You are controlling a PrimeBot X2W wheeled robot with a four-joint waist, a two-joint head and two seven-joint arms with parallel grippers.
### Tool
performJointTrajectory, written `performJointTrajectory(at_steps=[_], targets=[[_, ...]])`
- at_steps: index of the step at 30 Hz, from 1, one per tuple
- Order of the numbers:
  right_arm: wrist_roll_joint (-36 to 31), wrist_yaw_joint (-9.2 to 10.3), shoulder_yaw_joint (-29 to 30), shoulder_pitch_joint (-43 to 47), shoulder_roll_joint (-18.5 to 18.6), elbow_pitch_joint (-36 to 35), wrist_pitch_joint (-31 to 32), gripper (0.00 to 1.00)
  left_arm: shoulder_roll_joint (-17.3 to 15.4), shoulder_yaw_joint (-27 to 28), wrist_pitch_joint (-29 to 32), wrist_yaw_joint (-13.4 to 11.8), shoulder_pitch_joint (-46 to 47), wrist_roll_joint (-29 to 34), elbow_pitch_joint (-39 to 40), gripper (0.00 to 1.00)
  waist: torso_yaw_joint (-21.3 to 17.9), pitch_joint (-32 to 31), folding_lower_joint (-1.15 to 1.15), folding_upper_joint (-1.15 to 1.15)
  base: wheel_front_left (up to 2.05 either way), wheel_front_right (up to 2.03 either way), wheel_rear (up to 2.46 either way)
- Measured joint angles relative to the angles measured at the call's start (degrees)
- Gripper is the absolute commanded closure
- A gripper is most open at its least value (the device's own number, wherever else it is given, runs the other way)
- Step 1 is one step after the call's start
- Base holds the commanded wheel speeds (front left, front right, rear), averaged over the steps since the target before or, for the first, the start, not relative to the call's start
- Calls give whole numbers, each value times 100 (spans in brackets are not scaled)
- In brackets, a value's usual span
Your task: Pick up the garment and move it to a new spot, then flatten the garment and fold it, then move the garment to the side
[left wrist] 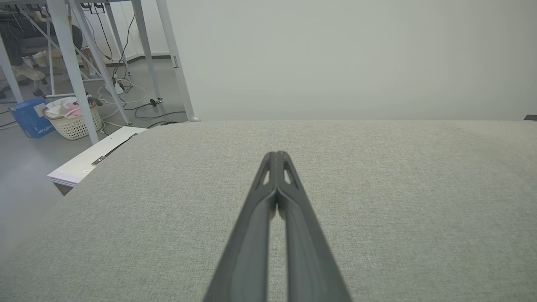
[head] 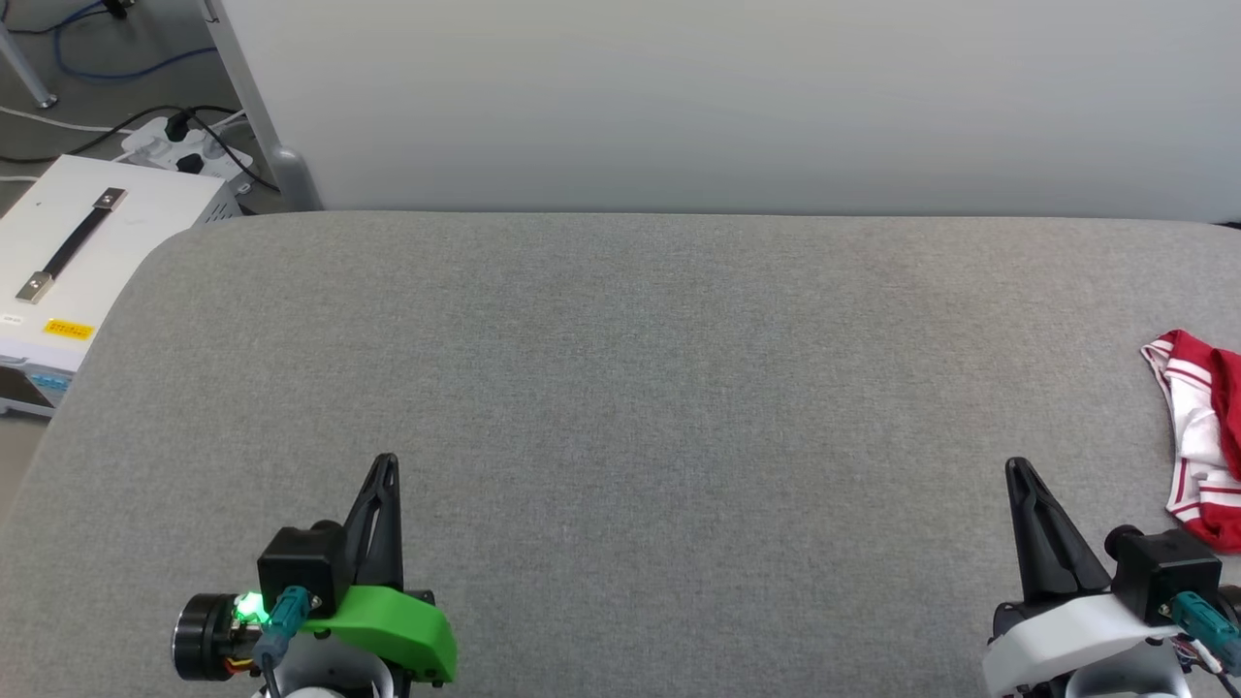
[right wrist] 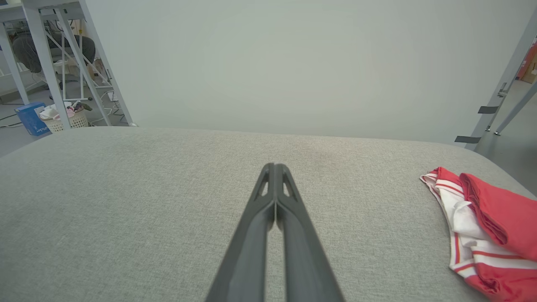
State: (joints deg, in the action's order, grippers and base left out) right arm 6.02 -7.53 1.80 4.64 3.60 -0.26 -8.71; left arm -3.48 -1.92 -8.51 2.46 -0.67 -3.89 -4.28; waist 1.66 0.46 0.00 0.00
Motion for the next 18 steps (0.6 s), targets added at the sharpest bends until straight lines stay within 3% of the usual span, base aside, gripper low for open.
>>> performJointTrajectory(at_steps=[18], targets=[[-130,0,-37,-70,-9,2,216,100,7,40,209,-46,3,100,109,100,-41,-11,0,0,0,0,0]])
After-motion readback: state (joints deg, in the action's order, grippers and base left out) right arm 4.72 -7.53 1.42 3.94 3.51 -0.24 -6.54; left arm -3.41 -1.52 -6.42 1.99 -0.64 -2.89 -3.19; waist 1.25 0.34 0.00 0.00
